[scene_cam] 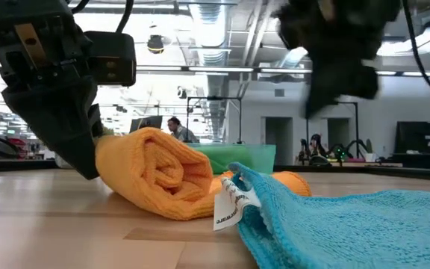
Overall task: Roll microfiber towels into tight, uniform cylinder then place into a basket
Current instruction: Roll the orange towel
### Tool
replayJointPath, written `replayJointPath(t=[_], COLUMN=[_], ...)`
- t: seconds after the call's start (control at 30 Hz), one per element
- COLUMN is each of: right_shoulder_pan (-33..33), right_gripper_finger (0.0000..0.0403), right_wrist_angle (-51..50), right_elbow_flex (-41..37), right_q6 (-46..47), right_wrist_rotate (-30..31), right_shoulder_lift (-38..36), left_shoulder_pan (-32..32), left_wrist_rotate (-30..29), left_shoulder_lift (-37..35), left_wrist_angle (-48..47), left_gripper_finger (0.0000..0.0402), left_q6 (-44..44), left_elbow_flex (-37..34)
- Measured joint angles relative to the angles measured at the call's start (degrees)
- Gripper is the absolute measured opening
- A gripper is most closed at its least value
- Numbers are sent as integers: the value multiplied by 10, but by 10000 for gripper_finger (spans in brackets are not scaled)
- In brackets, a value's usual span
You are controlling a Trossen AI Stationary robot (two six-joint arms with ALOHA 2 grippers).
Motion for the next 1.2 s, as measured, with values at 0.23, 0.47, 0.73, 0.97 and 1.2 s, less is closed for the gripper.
replayJointPath(t=[0.23,0.47,0.73,0.97,1.2], right_shoulder_pan=[-18,-39,-55,-66,-66], right_gripper_finger=[27,16,8,14,9], right_wrist_angle=[246,284,258,258,254], right_elbow_flex=[-20,-21,-20,-20,-19], right_q6=[-111,-99,-61,-52,-31], right_wrist_rotate=[-8,-60,-69,-79,-90], right_shoulder_lift=[34,112,154,160,162], left_shoulder_pan=[0,2,2,2,21], left_wrist_rotate=[8,13,12,-13,-33], left_shoulder_lift=[0,0,0,0,0], left_wrist_angle=[10,15,17,35,64], left_gripper_finger=[0,0,0,0,0], left_q6=[-15,-32,-31,-32,-29], left_elbow_flex=[0,0,0,0,0])
